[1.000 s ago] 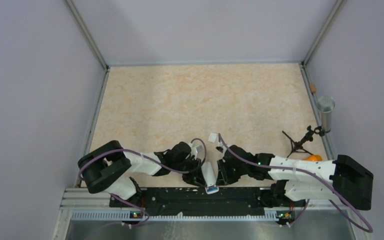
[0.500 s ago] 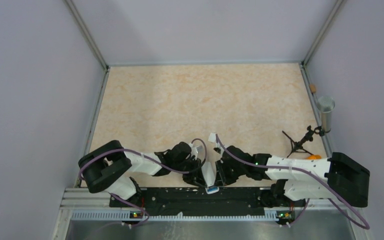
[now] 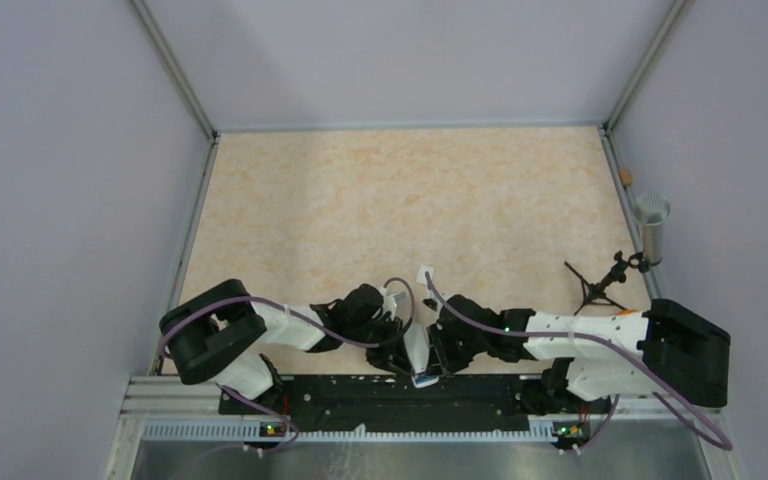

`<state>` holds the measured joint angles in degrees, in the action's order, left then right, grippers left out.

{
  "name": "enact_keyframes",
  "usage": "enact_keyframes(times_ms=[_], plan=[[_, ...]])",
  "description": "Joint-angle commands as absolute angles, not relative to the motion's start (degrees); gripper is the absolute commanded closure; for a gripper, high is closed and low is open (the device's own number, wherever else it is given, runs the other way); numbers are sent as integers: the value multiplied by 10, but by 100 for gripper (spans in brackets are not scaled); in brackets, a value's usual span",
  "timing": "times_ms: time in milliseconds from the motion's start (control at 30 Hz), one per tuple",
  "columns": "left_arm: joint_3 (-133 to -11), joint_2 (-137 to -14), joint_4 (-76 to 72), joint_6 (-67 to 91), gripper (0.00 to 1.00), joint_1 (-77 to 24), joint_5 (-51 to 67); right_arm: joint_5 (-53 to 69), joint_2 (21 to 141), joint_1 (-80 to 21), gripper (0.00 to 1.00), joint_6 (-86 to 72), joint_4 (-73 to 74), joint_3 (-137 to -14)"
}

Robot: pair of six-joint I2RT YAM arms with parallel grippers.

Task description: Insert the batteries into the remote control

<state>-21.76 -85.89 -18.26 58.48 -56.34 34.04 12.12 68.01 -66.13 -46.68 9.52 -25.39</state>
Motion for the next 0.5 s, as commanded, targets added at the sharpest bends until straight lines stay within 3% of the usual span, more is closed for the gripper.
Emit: enact_keyframes(times_ms=[0, 467], plan=[[-220, -874, -199, 578, 82, -565, 319, 119, 702, -678, 88, -472, 70, -263], [-215, -872, -203, 577, 82, -565, 319, -26, 740, -707, 90, -474, 187, -305]])
